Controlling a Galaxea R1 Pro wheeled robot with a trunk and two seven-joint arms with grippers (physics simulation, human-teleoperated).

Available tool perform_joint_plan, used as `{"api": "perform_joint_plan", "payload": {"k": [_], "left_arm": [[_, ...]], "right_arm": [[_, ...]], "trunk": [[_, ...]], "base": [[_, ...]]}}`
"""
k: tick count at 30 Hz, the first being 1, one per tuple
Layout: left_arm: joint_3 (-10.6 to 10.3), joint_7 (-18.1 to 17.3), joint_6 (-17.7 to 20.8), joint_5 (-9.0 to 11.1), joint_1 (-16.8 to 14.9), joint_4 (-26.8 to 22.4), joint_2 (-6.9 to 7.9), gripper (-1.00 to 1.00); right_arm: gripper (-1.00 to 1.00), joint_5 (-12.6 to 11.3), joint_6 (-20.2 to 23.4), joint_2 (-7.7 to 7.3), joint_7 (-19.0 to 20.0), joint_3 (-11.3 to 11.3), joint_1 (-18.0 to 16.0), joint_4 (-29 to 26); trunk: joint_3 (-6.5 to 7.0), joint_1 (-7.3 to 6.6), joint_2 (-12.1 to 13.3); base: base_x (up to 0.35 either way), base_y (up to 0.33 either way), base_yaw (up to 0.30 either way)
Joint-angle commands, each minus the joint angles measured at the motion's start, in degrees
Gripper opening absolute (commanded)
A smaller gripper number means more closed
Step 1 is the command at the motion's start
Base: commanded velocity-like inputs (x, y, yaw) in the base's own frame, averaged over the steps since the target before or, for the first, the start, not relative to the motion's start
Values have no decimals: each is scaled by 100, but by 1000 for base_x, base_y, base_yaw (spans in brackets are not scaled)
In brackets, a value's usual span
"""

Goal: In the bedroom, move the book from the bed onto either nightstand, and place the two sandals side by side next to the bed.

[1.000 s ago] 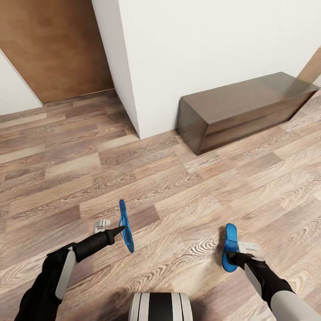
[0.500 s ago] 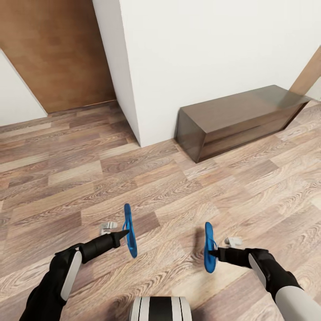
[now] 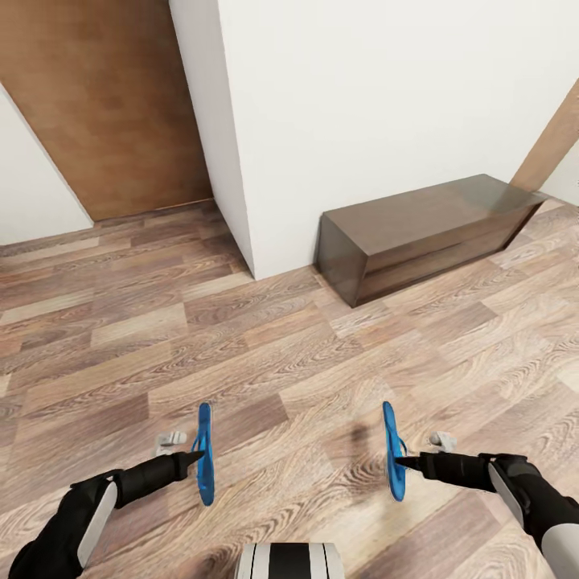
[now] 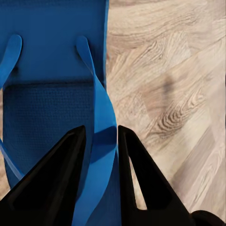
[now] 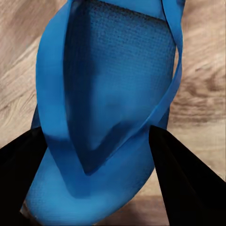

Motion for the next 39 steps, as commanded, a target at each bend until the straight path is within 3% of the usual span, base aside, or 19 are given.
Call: {"api": "perform_joint_plan", "payload": {"k": [1,3,4,7,14,18,21,33,39], "left_arm": [[4,-60,-61,63,-2,199,92,-100],[6,-166,-410,66,-2,747,279,-100],[14,-236,-766,72,-2,1116,364,-100],[8,-401,-1237,73,-1,1444,430,-100],[4,-449,-1394,61,-1,1570,452,-100],[1,-446,-1410,60,-1,1579,452,-100],[-11,-443,-1420,52,-1,1586,427,-100],[-29,-427,-1431,42,-1,1757,413,-100],[-23,-431,-1951,33,0,2267,424,-100]], "right_arm": [[-100,-26,39,-59,283,-7,1,12],[-100,-24,23,-121,585,-10,0,34],[-100,-20,-8,-144,682,-12,2,53],[-100,-17,-239,-163,774,-13,10,300],[-100,-17,-725,-160,792,-13,17,925],[-100,-13,-1770,-153,755,-8,21,1902],[-100,-16,-2214,-150,770,-12,21,2335],[-100,-22,-2326,-150,812,-13,21,2471],[-100,-24,-2344,-157,803,-13,21,2507]], "trunk": [[19,-3,0],[63,-8,3],[86,-11,4],[152,-19,8],[307,-37,18],[396,-47,23],[462,-55,27],[728,-86,43],[861,-101,51]], "base": [[0,0,0],[0,0,0],[0,0,0],[0,0,0],[0,0,0],[0,0,0],[0,0,0],[0,0,0],[0,0,0]]}}
